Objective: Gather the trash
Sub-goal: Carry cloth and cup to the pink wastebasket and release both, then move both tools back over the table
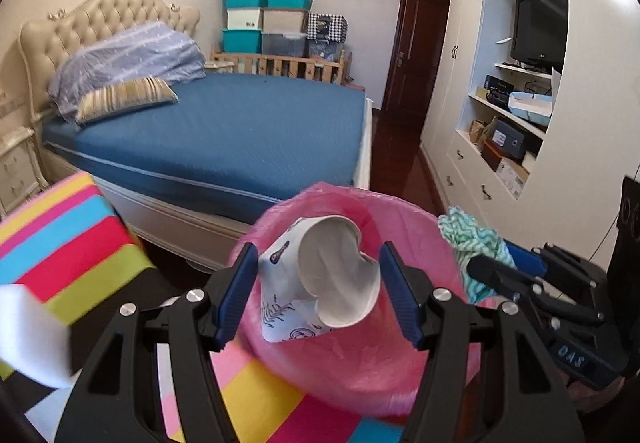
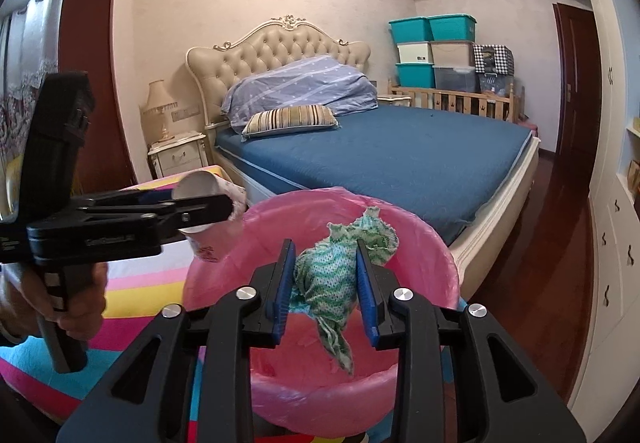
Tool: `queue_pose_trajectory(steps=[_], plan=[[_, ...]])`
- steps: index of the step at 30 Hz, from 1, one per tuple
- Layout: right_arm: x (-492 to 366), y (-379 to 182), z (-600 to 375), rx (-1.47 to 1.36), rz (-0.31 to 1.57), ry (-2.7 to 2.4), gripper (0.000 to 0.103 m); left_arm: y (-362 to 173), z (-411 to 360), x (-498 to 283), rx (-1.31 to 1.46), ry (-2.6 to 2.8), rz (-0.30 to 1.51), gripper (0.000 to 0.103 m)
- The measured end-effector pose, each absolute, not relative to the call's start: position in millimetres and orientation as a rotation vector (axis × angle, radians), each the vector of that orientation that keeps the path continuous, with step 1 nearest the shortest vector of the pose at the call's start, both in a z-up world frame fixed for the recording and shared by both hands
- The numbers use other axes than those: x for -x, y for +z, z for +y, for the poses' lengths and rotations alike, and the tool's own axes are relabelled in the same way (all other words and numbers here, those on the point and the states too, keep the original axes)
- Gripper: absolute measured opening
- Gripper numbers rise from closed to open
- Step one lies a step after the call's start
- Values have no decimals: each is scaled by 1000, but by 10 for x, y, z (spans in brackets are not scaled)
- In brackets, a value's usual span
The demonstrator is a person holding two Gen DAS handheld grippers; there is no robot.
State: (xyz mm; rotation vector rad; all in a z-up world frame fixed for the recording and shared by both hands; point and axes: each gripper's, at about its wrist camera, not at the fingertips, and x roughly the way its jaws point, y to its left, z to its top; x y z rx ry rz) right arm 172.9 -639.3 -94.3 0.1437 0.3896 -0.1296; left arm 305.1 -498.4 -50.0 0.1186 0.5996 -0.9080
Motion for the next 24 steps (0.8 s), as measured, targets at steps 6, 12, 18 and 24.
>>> queue_pose_trajectory(steps=[6,12,18,24], plan=[[-1611,-975,-6531,-188,369,-131,73,-561,-5129,-3096,-89,-954,615,84],[-1368,-880,-6428,-183,354,-169,73,-422,-4793,-2906,-132,-812,541,97],[-1299,-806,-6015,-132,390,-148,80,-422,-4279,-2619,-190,-678,513,98],[-1354,-726,-5380,-98,407,-39,84,-466,-3574,-2313,-171,-645,552,98]])
